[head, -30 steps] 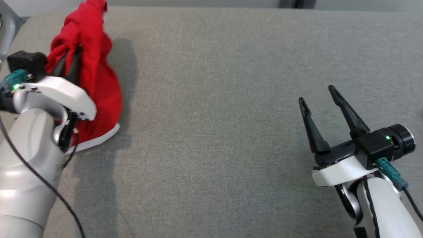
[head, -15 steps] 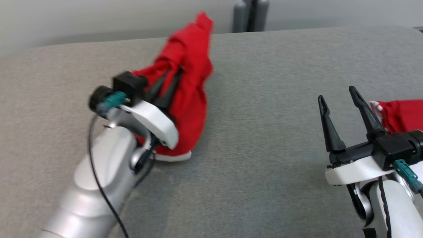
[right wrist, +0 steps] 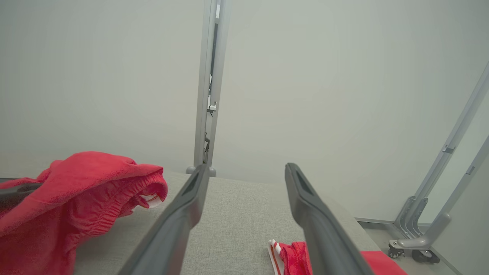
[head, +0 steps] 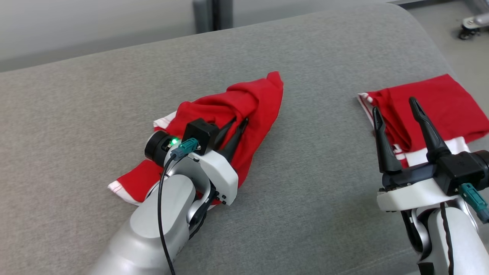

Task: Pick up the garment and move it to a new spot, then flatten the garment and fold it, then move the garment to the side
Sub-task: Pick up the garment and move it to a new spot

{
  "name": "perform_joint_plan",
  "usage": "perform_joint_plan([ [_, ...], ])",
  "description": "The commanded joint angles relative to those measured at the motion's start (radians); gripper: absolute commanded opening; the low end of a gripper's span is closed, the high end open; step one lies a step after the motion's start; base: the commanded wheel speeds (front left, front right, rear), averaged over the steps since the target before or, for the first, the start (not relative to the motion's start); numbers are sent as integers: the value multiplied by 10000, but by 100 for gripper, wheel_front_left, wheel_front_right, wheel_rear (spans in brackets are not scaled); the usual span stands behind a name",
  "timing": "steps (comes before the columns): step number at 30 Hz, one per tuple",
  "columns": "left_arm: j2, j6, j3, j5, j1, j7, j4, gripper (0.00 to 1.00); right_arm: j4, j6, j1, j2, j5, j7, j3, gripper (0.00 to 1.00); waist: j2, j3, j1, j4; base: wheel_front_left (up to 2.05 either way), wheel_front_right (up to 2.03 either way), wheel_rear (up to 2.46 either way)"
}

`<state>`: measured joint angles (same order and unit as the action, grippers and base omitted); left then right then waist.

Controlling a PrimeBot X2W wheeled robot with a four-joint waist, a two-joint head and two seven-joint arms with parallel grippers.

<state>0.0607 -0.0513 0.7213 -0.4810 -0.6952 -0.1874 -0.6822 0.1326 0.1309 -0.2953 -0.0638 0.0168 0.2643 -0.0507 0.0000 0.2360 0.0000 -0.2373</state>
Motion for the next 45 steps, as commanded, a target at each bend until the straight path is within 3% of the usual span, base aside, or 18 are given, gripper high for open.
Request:
perform_joint_plan([
  [1,20,75,14,-58,-37,-79,-217,36,-8,-3,106,0,-21,7,-1,100,0,-7,0,-260,0,0,0],
  [2,9,125,37,-101,-50,-136,-395,89,-6,-3,131,15,-13,7,-18,100,0,-34,0,-308,0,0,0],
  [3,-5,181,93,-66,-101,-204,-550,100,-2,-3,144,32,-6,7,-29,100,0,-59,0,-336,0,0,0],
  [12,-18,657,-501,-369,-84,-764,-903,100,106,-3,427,49,29,7,-24,100,0,-659,0,281,0,0,0],
  [17,514,1031,-1691,130,670,-776,488,100,182,-3,623,-139,47,7,-113,100,0,-1091,0,968,0,0,0],
  [23,1013,903,-3083,983,2399,-779,2435,100,290,-3,896,-303,-5,7,-185,100,0,-1543,0,1717,0,0,0],
  [32,248,704,-5215,1912,5151,-774,4362,100,403,-3,1371,-288,-190,7,82,100,0,-1938,0,2545,0,0,0],
  [38,-17,361,-5569,2394,5887,-775,4731,100,513,-3,1621,-283,-271,7,114,100,0,-2061,0,2786,0,0,0],
  [45,-73,449,-5594,2338,6241,-775,5118,100,621,-3,1586,-391,-352,7,-11,100,0,-2110,0,2809,0,0,0],
])
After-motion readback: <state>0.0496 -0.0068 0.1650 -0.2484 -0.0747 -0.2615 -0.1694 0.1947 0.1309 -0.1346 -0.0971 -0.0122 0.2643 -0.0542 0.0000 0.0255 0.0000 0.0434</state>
